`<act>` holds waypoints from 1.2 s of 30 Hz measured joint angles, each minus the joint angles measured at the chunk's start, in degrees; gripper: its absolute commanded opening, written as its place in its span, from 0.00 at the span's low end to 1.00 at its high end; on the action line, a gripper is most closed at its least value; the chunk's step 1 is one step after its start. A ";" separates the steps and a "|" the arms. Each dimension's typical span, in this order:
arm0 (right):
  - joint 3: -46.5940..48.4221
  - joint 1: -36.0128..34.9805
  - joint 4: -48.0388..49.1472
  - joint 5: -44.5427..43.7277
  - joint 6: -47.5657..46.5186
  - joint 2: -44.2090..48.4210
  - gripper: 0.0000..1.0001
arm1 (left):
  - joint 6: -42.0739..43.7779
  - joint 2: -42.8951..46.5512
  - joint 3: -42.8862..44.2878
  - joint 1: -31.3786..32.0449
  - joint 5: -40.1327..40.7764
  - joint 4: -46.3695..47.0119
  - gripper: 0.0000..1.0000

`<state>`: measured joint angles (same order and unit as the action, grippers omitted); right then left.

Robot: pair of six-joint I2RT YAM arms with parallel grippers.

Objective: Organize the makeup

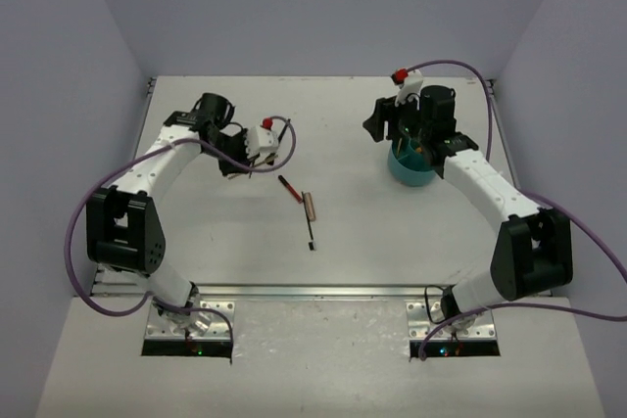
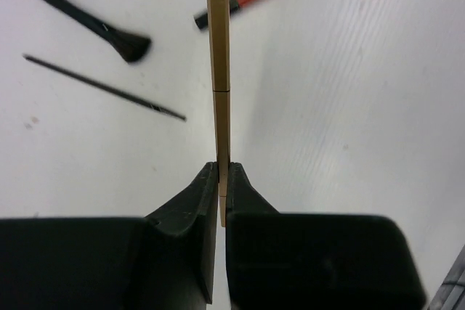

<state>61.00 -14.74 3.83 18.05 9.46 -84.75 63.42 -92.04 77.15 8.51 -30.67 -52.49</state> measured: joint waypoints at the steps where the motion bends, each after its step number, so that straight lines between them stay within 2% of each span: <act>1: 0.50 -1.04 0.11 2.25 -0.18 -0.03 0.78 | -3.12 -0.73 3.06 0.00 -3.16 0.05 0.00; 4: 1.50 -4.88 1.83 9.31 1.25 -0.33 0.81 | -12.94 -2.00 9.07 0.00 -12.23 2.17 0.00; 8: 2.84 -9.62 8.79 15.99 8.50 -2.79 0.82 | -26.01 -2.09 9.86 0.04 -21.61 5.87 0.00; 12: 6.18 -12.88 15.16 17.06 14.54 -7.42 0.79 | -35.90 -2.09 9.79 0.48 -27.09 10.89 0.00; 17: 8.43 -14.52 21.76 15.82 22.10 -11.90 0.72 | -41.42 -2.09 9.76 0.61 -30.47 13.98 0.00; 20: 9.62 -14.73 24.58 15.03 25.74 -14.19 0.39 | -42.57 -2.07 9.50 0.73 -31.09 14.65 0.00; 22: 9.91 -14.90 25.76 14.82 27.50 -15.35 0.12 | -42.81 -2.03 8.99 0.80 -31.21 15.02 0.00; 23: 9.96 -15.00 26.31 14.76 28.55 -15.77 0.03 | -42.88 -2.02 8.72 0.81 -31.00 15.19 0.00; 26: 10.03 -15.67 27.24 13.86 30.75 -16.14 0.00 | -42.93 -2.01 8.13 0.66 -29.81 15.86 0.02; 29: 10.03 -15.91 27.31 11.91 31.10 -16.15 0.00 | -42.93 -1.78 8.01 0.72 -28.65 16.53 0.14; 30: 10.03 -15.94 27.26 11.19 30.99 -16.15 0.00 | -42.91 -1.76 8.01 0.84 -28.07 16.83 0.29; 31: 10.03 -16.01 27.20 10.39 30.77 -16.15 0.00 | -42.86 -1.76 8.01 1.00 -27.58 16.93 0.60; 32: 10.01 -16.01 27.12 9.50 30.41 -16.15 0.00 | -42.91 -1.76 7.98 1.20 -27.22 16.79 0.87; 33: 9.97 -16.00 27.03 8.18 29.72 -16.13 0.00 | -42.92 -1.76 7.95 1.39 -26.97 16.54 0.98; 36: 8.85 -15.41 26.70 4.37 26.75 -15.03 0.00 | -43.68 -1.74 7.86 1.83 -25.93 15.80 1.00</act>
<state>69.85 -30.15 30.53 22.43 36.21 -99.78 19.74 -93.78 85.01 10.34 -56.60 -36.68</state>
